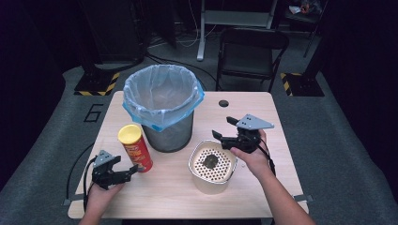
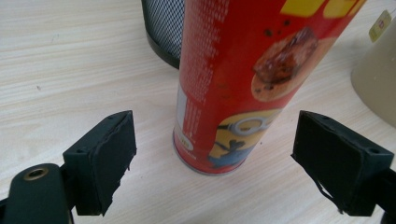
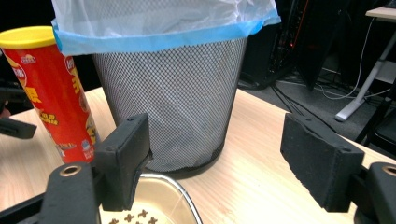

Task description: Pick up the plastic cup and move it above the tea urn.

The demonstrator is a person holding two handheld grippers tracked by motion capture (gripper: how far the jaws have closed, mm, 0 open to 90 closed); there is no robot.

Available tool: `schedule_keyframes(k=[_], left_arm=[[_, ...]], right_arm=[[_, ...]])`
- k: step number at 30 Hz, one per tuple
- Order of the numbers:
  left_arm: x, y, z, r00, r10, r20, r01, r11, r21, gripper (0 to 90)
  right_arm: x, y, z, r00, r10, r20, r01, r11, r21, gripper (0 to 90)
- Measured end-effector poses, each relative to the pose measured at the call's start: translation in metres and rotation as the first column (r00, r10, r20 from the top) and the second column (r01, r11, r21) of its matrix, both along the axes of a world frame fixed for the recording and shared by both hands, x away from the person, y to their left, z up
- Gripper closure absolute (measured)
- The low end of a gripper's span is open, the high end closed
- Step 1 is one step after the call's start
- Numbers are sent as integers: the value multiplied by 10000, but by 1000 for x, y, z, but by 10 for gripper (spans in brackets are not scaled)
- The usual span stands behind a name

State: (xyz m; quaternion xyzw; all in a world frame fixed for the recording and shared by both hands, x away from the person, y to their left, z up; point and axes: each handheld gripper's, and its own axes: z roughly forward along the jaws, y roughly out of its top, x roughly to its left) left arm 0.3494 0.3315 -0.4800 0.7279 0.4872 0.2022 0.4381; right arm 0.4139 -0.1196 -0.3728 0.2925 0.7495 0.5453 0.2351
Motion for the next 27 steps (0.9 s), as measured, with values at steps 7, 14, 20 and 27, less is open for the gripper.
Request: schedule_keyframes(k=[7, 14, 20, 27], left_arm=[[1, -6, 10, 9999, 129, 5, -129, 9997, -225, 123], [7, -12, 15, 9997, 232, 14, -231, 9995, -212, 119], [11, -19, 16, 9993, 360, 34, -358, 9983, -466, 119], [17, -25, 14, 9989, 450, 113, -445, 9982, -399, 120]], right_arm=[[-3, -2, -5, 10000, -85, -50, 85, 9999, -84, 237], [-6, -5, -9, 9997, -188, -123, 189, 9997, 122, 237], [-11, -8, -17, 9997, -131, -189, 135, 9996, 231, 237], [-14, -13, -23, 9994, -250, -222, 252, 9997, 76, 237]])
